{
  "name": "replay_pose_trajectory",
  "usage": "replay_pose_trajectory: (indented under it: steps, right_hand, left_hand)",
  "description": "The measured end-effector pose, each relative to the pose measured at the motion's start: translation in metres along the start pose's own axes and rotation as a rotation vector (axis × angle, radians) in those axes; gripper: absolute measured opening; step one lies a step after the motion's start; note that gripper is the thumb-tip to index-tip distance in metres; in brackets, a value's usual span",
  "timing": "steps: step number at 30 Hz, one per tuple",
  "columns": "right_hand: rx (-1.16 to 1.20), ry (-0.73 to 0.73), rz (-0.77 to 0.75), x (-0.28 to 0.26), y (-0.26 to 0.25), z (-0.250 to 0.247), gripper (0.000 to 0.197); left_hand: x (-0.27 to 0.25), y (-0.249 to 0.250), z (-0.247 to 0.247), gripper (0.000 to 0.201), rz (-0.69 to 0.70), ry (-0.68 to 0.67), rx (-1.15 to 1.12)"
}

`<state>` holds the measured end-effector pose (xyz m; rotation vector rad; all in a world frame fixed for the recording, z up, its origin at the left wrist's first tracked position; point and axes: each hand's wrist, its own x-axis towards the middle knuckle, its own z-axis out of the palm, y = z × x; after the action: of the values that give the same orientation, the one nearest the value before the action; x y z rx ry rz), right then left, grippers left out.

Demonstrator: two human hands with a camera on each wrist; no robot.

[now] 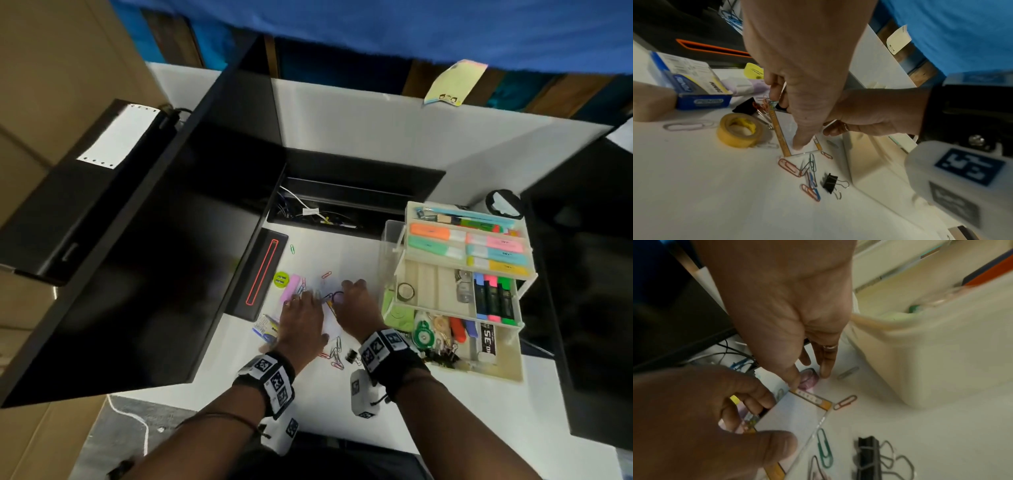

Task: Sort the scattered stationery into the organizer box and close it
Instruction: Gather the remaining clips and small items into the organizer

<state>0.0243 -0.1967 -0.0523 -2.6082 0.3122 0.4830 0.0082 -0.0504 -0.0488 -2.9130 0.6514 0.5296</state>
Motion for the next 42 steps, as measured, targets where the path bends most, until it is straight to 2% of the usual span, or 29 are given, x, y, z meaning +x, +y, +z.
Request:
replay_pose_trajectory:
  steps: [5,9,14,18,20,25,28,33,37,39,40,42]
  right_hand:
    - [0.022,0.023,0.054,0.006,0.004,0.012,0.027]
    - [0.039,0.078,-0.006,0.000,0.001,0.004,0.031]
    - [0.226,0.319,-0.191,-0.038,0.003,-0.040,0.022]
    - [0.297,0.521,-0.184,-0.073,0.030,-0.088,0.020]
    - [0.279,0.513,-0.149,-0.080,0.053,-0.106,0.016]
    - [0.073,0.283,-0.156,-0.077,0.090,-0.116,0.009]
    - [-0.004,0.287,-0.168,-0.067,0.093,-0.109,0.013]
    - [0.035,0.377,-0.189,-0.045,0.091,-0.110,0.020]
    - [0.128,0.479,-0.208,-0.040,0.091,-0.106,0.009]
    - [0.188,0.539,-0.230,-0.047,0.094,-0.104,0.002]
    - [0.208,0.546,-0.226,-0.052,0.094,-0.103,0.005]
    - [0.205,0.481,-0.229,-0.063,0.093,-0.101,0.010]
  left_hand:
    - [0.000,0.003,0.006,0.079,0.063,-0.002,0.015]
    - [0.004,0.003,0.009,0.086,0.063,-0.027,-0.020]
    - [0.010,0.002,0.008,0.086,0.056,-0.034,-0.085]
    - [0.021,-0.005,0.007,0.071,0.016,-0.062,-0.261]
    - [0.024,-0.008,0.006,0.062,0.031,-0.047,-0.311]
    - [0.027,-0.013,-0.004,0.022,0.013,-0.034,-0.545]
    - [0.025,-0.015,-0.021,0.025,-0.025,-0.054,-0.714]
    - [0.012,-0.017,-0.059,0.010,0.003,-0.106,-0.895]
    - [0.004,-0.010,-0.072,0.014,0.012,-0.221,-1.020]
    - [0.003,-0.007,-0.070,0.015,-0.036,-0.270,-1.131]
    - [0.002,-0.006,-0.068,0.014,-0.070,-0.294,-1.196]
    - [-0.001,-0.001,-0.064,0.015,-0.117,-0.344,-1.334]
